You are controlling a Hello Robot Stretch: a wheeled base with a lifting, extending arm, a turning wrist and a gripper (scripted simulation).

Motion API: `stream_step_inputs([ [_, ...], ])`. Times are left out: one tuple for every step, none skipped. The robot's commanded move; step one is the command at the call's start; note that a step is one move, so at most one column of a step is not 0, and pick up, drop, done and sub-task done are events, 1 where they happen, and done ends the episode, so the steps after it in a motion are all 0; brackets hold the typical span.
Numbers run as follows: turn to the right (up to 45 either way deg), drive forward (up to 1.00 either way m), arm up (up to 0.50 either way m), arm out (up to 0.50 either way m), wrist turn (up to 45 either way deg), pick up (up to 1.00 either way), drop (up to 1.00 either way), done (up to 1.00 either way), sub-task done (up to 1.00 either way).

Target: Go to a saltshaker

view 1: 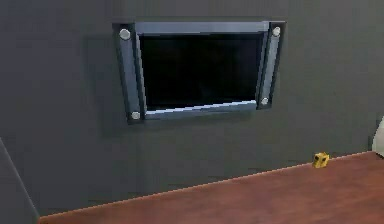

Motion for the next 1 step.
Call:
stream_step_inputs([
  [33.0, 0.0, 0.0, 0.0, 0.0, 0.0, 0.0, 0.0, 0.0],
])
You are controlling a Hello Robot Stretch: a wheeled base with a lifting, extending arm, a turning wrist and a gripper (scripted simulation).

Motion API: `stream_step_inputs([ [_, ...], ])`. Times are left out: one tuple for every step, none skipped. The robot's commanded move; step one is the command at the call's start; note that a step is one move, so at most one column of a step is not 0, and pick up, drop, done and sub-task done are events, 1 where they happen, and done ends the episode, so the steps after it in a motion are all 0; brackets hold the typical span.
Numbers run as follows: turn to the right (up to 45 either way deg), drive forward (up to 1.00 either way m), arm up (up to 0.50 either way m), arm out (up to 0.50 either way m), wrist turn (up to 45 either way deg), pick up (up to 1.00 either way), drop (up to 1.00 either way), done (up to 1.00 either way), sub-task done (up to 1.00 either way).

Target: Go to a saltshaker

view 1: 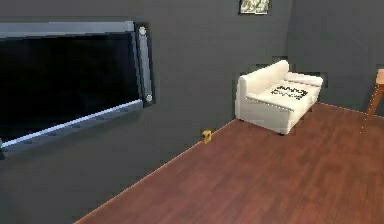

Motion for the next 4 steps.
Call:
stream_step_inputs([
  [0.0, 0.3, 0.0, 0.0, 0.0, 0.0, 0.0, 0.0, 0.0],
  [39.0, 0.0, 0.0, 0.0, 0.0, 0.0, 0.0, 0.0, 0.0],
  [0.0, 0.8, 0.0, 0.0, 0.0, 0.0, 0.0, 0.0, 0.0],
  [33.0, 0.0, 0.0, 0.0, 0.0, 0.0, 0.0, 0.0, 0.0],
])
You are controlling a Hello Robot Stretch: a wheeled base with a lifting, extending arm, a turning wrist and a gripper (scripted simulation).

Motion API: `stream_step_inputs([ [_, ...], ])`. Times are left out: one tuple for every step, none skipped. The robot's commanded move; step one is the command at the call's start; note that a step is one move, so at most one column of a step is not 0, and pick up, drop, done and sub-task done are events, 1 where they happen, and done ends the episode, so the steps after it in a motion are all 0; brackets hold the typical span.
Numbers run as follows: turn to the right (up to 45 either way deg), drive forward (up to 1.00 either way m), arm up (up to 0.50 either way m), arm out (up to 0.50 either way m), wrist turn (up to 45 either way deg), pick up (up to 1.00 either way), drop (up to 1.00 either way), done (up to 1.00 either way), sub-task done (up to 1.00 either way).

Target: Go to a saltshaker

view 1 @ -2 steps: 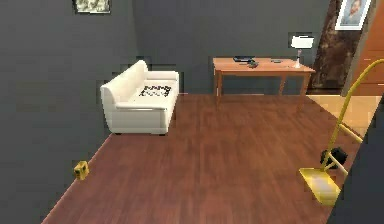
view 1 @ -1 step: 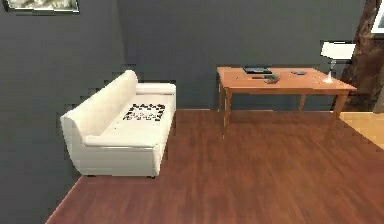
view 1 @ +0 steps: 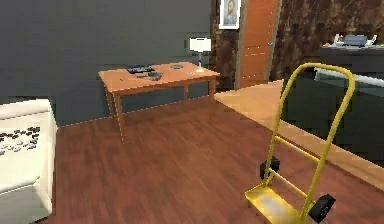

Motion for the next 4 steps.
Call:
stream_step_inputs([
  [0.0, 1.0, 0.0, 0.0, 0.0, 0.0, 0.0, 0.0, 0.0],
  [6.0, 0.0, 0.0, 0.0, 0.0, 0.0, 0.0, 0.0, 0.0],
  [0.0, 0.25, 0.0, 0.0, 0.0, 0.0, 0.0, 0.0, 0.0],
  [3.0, 0.0, 0.0, 0.0, 0.0, 0.0, 0.0, 0.0, 0.0],
])
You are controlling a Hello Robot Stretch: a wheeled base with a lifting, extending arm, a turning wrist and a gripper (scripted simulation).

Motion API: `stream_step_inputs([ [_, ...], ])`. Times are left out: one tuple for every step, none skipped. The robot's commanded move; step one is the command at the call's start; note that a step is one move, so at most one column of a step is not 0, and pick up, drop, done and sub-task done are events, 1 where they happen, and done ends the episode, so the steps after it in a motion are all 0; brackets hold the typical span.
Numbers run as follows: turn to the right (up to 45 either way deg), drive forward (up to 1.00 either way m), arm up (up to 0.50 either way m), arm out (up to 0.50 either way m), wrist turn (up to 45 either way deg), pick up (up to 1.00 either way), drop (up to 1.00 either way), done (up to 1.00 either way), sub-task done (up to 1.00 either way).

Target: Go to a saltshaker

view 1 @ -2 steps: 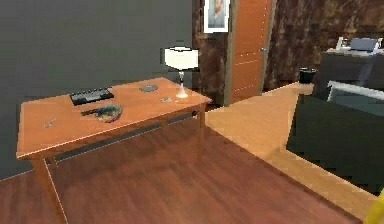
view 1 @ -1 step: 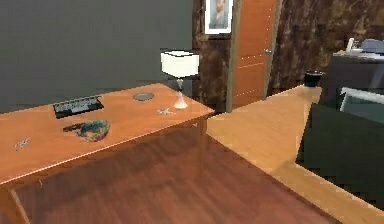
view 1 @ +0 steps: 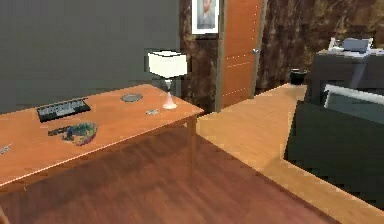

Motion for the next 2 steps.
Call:
stream_step_inputs([
  [0.0, 0.05, 0.0, 0.0, 0.0, 0.0, 0.0, 0.0, 0.0],
  [3.0, 0.0, 0.0, 0.0, 0.0, 0.0, 0.0, 0.0, 0.0],
])
